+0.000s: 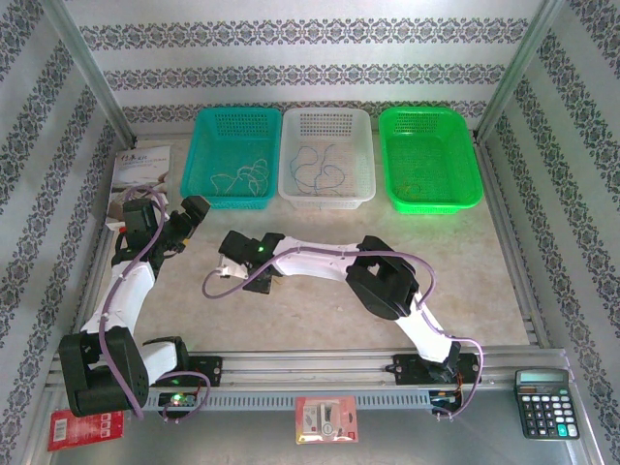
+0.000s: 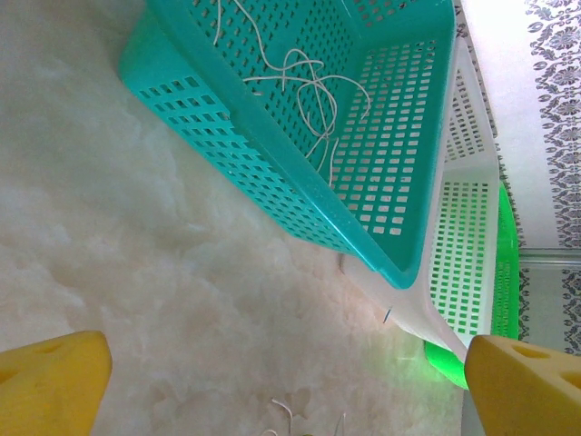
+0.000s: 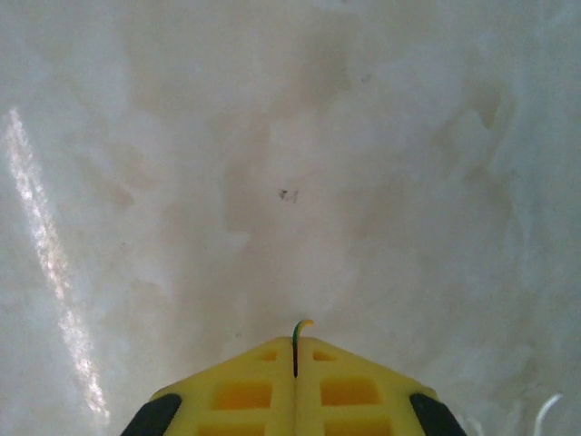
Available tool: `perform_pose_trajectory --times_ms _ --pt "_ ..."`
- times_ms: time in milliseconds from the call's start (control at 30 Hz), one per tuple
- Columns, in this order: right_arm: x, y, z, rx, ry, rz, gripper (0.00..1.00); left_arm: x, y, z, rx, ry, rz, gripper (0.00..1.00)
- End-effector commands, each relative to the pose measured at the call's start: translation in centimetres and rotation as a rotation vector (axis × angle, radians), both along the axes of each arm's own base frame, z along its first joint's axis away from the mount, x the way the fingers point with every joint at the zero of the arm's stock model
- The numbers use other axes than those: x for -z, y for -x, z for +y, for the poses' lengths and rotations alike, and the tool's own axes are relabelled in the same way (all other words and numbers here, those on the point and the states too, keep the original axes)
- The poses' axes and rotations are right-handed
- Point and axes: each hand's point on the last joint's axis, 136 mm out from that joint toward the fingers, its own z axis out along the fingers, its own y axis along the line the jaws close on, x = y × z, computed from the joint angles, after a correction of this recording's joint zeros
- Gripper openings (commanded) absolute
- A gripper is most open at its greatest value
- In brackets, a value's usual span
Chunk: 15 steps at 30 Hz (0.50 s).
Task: Untangle the cables
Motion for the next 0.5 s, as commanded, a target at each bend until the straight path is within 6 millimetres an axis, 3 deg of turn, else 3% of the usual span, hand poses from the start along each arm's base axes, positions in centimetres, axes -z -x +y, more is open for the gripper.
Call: perform_pose_trajectory --times_ms 0,233,467 --pt "-4.3 0.5 0.8 0.011 -0.099 -0.008 0.00 -0.2 0.0 0.2 0.000 0.011 -0.027 1.00" --pt "-8.8 -1.2 0.1 0.194 -0.371 0.057 0.00 0.6 0.6 -0.8 0.051 0.034 -0.028 1.00" --pt "-11.3 -3.9 -1.8 0.467 -0.723 0.230 0.00 1.8 2.7 -2.6 0.132 0.066 -0.045 1.00"
